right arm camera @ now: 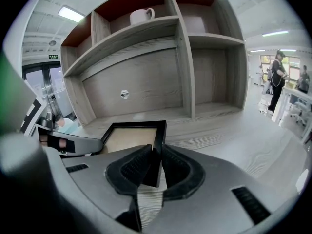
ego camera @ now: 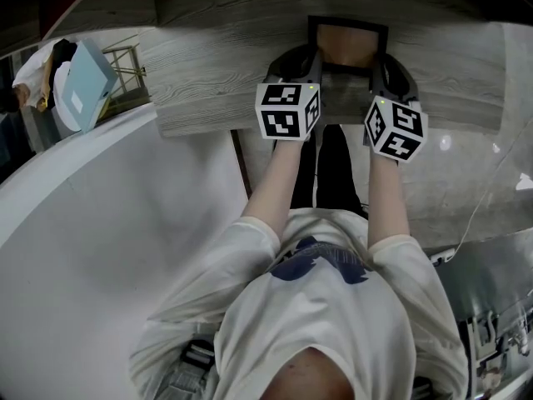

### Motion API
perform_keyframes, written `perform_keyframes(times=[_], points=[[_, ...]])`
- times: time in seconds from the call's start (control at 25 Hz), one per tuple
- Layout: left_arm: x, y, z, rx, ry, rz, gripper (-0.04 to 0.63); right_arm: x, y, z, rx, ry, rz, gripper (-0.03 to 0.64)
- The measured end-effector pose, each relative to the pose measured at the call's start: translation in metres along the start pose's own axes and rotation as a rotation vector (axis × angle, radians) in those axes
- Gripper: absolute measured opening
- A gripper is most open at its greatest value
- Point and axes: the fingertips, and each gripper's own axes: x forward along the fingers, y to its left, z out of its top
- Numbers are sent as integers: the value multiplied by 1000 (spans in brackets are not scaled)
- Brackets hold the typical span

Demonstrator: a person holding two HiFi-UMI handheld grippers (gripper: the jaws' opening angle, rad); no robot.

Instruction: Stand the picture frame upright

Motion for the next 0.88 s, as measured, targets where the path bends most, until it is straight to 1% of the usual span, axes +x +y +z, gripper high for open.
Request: perform_keyframes(times=[0.4,0.68,0.88], points=[[-26,-34,58,107,-68,-64,75,-44,-6,53,45,-109,-58,61],[-42,-60,100,179,-125,-137,75,-76,-11,92,57,-197,-124,61],[-54,-83,120,230,-156,-199,75,-105,-17,110,73,-252,-183,61]])
